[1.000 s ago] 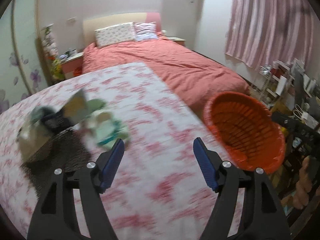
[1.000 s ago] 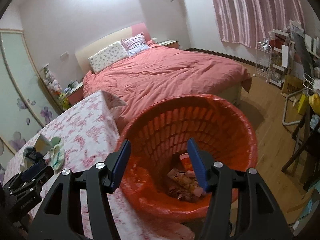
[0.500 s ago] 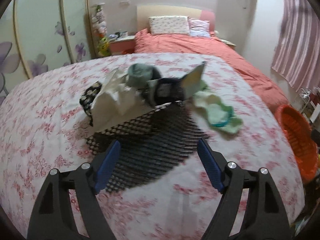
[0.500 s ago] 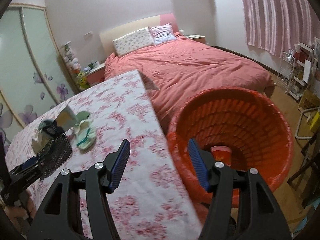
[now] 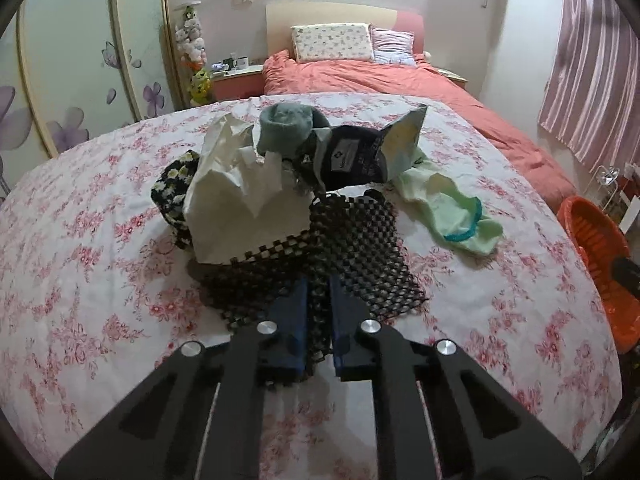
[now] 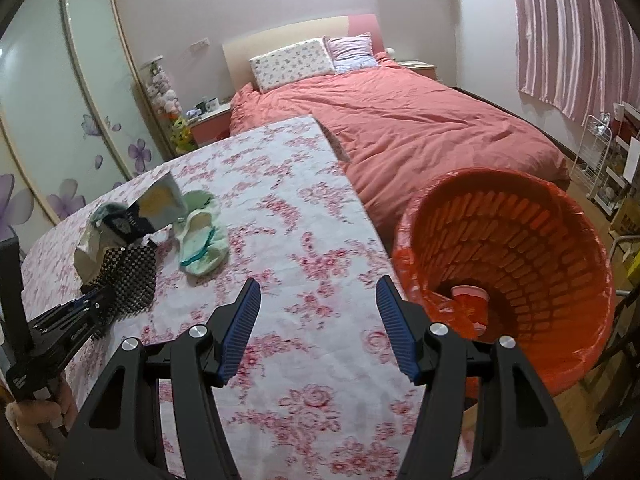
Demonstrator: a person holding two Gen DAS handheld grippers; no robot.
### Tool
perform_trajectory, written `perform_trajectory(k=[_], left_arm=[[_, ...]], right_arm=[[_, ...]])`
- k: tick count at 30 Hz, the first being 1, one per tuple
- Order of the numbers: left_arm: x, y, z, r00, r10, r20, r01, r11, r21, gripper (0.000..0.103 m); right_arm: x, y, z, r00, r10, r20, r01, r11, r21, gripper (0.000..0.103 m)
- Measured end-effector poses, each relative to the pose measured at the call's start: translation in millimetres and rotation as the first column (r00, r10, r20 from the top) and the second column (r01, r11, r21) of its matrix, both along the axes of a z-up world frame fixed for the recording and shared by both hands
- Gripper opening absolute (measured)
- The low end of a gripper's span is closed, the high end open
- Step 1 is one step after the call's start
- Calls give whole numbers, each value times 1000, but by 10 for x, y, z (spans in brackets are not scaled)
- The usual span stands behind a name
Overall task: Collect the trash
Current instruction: 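Return to the pile and grasp the black beaded mat with the left tool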
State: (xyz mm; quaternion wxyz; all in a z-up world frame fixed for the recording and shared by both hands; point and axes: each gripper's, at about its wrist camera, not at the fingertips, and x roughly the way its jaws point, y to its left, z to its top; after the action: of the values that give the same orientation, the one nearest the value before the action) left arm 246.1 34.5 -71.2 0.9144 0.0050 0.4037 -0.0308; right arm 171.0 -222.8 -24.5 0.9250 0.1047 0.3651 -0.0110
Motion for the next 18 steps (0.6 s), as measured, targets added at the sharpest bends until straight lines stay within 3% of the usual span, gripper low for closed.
perform_trajectory(k=[10, 18], left_arm=[[-249, 407, 196, 998, 36, 52, -34, 999, -43, 8], [-295, 990, 248, 988, 135, 74, -131, 990, -48, 8]], right_arm=[[120, 432, -24, 996, 83, -17, -83, 996, -20, 60], [321, 1038, -91, 982, 182, -50, -182, 983, -8, 60]])
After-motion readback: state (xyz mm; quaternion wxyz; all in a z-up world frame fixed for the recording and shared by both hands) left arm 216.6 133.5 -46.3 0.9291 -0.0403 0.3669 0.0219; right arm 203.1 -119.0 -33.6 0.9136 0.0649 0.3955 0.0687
